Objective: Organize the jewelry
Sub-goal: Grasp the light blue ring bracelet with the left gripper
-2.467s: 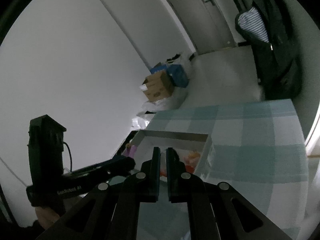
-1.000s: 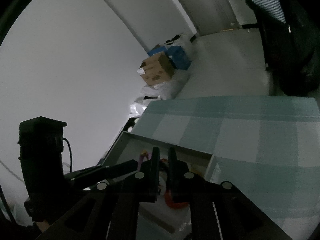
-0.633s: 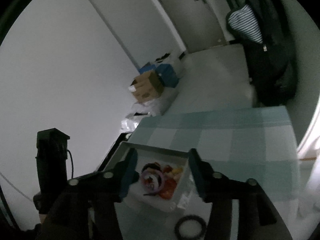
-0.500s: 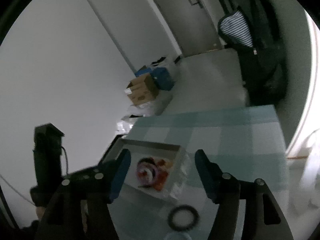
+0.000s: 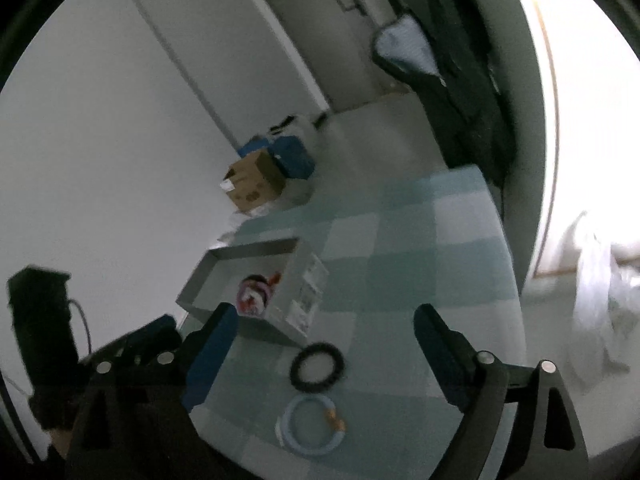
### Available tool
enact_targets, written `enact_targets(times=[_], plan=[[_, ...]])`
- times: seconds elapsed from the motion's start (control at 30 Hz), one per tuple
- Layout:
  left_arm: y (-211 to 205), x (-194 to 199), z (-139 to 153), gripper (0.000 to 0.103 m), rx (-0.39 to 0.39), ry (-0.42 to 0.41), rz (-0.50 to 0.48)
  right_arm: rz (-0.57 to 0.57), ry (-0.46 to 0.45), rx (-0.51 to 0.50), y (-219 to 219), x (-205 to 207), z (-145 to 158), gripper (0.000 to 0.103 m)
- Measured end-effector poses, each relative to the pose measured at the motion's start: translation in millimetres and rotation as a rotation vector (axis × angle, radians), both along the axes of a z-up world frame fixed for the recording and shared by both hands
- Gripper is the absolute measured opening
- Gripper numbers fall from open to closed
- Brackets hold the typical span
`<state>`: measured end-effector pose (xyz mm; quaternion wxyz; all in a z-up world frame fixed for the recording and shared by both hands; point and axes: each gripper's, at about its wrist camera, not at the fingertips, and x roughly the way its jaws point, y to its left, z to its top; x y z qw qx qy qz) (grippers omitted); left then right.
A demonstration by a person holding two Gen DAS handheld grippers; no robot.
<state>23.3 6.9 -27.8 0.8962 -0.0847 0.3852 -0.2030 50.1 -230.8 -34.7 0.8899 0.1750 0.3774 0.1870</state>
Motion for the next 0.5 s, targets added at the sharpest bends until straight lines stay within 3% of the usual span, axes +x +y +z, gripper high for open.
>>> enact_targets(times=[0.37, 0.43, 0.5], plan=[[-65.2, -10.2, -28.4, 0.065, 0.173, 0.069, -0.131, -0.047, 0.071, 0.083, -27.4, -11.9, -10.6, 0.097], [-73.1, -13.3, -34.5, 0.077, 0.200, 0.083, -0.155, -0.056, 0.078, 0.089, -31.6, -12.4, -11.5, 0.097], [-80.0, -12.6, -39.9, 0.080, 0.230, 0.095, -0.166, -0.063, 0.079, 0.096, -36.2, -12.9, -11.7, 0.097]])
